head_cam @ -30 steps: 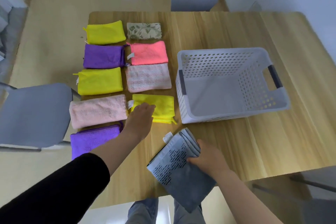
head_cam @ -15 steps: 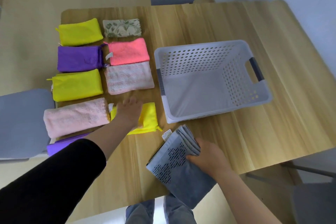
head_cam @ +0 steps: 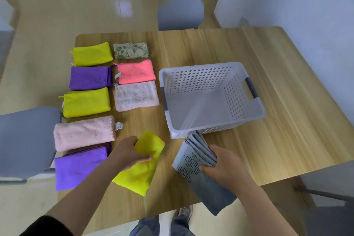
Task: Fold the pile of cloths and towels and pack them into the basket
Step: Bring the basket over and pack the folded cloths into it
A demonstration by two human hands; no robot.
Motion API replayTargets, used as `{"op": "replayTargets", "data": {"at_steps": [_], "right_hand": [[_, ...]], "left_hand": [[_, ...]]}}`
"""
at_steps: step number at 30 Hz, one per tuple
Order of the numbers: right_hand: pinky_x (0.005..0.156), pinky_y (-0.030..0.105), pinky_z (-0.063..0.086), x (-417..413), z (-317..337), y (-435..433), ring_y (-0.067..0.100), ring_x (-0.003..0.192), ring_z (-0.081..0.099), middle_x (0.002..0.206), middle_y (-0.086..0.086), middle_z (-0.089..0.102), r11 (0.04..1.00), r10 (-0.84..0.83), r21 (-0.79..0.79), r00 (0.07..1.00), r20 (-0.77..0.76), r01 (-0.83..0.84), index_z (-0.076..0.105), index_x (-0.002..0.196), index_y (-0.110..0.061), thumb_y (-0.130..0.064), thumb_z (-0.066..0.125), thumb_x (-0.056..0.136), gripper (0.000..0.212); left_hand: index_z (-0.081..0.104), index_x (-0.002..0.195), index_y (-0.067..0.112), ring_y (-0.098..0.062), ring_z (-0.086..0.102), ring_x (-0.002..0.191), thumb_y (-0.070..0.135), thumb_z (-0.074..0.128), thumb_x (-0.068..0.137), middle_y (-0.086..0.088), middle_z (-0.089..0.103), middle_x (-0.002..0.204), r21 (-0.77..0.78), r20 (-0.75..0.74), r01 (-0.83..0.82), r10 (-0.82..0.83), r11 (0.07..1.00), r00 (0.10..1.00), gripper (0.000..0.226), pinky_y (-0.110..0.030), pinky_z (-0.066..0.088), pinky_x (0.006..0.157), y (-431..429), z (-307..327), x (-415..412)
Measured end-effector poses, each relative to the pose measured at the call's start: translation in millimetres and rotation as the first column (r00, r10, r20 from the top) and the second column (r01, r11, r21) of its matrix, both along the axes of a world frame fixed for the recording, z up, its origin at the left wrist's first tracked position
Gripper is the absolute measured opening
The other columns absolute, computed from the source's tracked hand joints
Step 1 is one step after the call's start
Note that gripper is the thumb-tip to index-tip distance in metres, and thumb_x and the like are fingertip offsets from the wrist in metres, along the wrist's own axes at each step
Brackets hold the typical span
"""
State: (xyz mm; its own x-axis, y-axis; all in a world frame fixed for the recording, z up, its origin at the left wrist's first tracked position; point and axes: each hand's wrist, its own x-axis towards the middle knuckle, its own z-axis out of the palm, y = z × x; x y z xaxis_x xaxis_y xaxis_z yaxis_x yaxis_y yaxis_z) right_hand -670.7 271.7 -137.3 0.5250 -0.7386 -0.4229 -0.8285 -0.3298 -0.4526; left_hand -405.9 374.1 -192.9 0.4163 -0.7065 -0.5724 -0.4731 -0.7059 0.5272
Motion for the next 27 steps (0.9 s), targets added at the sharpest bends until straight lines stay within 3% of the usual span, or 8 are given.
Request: {"op": "replayTargets", "data": {"at_steps": [5,8,11,13,15,17,22,27], "right_hand": [[0.053,0.021,0.041,3,44,-3,0.005,0.057,0.052,0.063,-0.009,0.057,0.999,0.036,0.022,0.996,0.085,-0.038,0.051,0.073,-0.026,-0.034,0.069,0.074,0.019],[0.058,0.027,0.048,8,71,-7,0.006,0.063,0.058,0.069,-0.008,0.062,0.997,0.052,0.046,0.988,0.144,-0.059,0.058,0.078,-0.027,-0.034,0.07,0.072,0.016],[0.06,0.026,0.05,15,93,-14,0.005,0.065,0.06,0.071,-0.007,0.064,0.998,0.05,0.017,0.979,0.199,-0.054,0.06,0.08,-0.028,-0.034,0.073,0.072,0.017],[0.058,0.027,0.049,21,103,-20,0.006,0.063,0.059,0.071,-0.006,0.064,1.0,0.015,-0.014,0.972,0.234,-0.012,0.06,0.081,-0.025,-0.035,0.075,0.072,0.02],[0.057,0.026,0.046,25,110,-26,0.005,0.061,0.058,0.069,-0.005,0.063,0.998,-0.046,-0.019,0.958,0.282,0.053,0.06,0.079,-0.025,-0.033,0.077,0.071,0.021],[0.057,0.022,0.045,28,116,-32,0.004,0.062,0.058,0.07,-0.006,0.064,0.993,-0.109,-0.008,0.939,0.328,0.118,0.061,0.079,-0.025,-0.032,0.079,0.071,0.021],[0.054,0.009,0.043,29,130,-54,-0.002,0.067,0.062,0.075,-0.009,0.068,0.968,-0.251,0.089,0.859,0.446,0.237,0.066,0.085,-0.024,-0.024,0.081,0.072,0.02],[0.062,0.02,0.044,38,127,-99,0.005,0.076,0.065,0.083,-0.008,0.069,0.929,-0.367,0.14,0.792,0.487,0.344,0.067,0.091,-0.022,-0.03,0.079,0.074,0.021]], "left_hand": [[0.062,0.086,0.016,-0.017,0.06,0.077,0.044,0.083,0.053,-0.003,0.064,0.082,-0.095,-0.088,-0.086,0.078,0.992,0.993,0.048,-0.034,0.048,0.068,14,49,-5],[0.057,0.085,0.028,-0.009,0.056,0.077,0.036,0.086,0.059,0.003,0.062,0.085,-0.186,-0.14,-0.158,0.133,0.97,0.981,0.039,-0.026,0.046,0.066,11,79,-2],[0.055,0.098,0.027,-0.014,0.056,0.085,0.029,0.088,0.06,0.003,0.061,0.094,-0.245,-0.189,-0.213,0.168,0.946,0.967,0.05,-0.029,0.043,0.067,1,101,5],[0.057,0.096,0.025,-0.015,0.059,0.086,0.037,0.088,0.05,0.004,0.063,0.093,-0.268,-0.257,-0.279,0.211,0.922,0.943,0.057,-0.029,0.043,0.066,-7,112,11],[0.056,0.093,0.028,-0.015,0.06,0.086,0.035,0.088,0.052,0.004,0.064,0.091,-0.283,-0.331,-0.339,0.24,0.897,0.913,0.053,-0.027,0.043,0.063,-13,120,14],[0.055,0.096,0.028,-0.015,0.059,0.085,0.028,0.089,0.059,0.004,0.063,0.093,-0.279,-0.394,-0.384,0.26,0.88,0.882,0.05,-0.027,0.044,0.064,-18,126,15],[0.06,0.101,0.024,-0.022,0.066,0.084,0.028,0.089,0.05,0.001,0.07,0.093,-0.233,-0.53,-0.513,0.335,0.826,0.78,0.059,-0.031,0.051,0.066,-28,130,19],[0.063,0.088,0.021,-0.02,0.069,0.075,0.016,0.081,0.067,0.003,0.073,0.076,-0.213,-0.587,-0.602,0.392,0.769,0.708,0.028,-0.028,0.051,0.06,-53,129,14]]}}
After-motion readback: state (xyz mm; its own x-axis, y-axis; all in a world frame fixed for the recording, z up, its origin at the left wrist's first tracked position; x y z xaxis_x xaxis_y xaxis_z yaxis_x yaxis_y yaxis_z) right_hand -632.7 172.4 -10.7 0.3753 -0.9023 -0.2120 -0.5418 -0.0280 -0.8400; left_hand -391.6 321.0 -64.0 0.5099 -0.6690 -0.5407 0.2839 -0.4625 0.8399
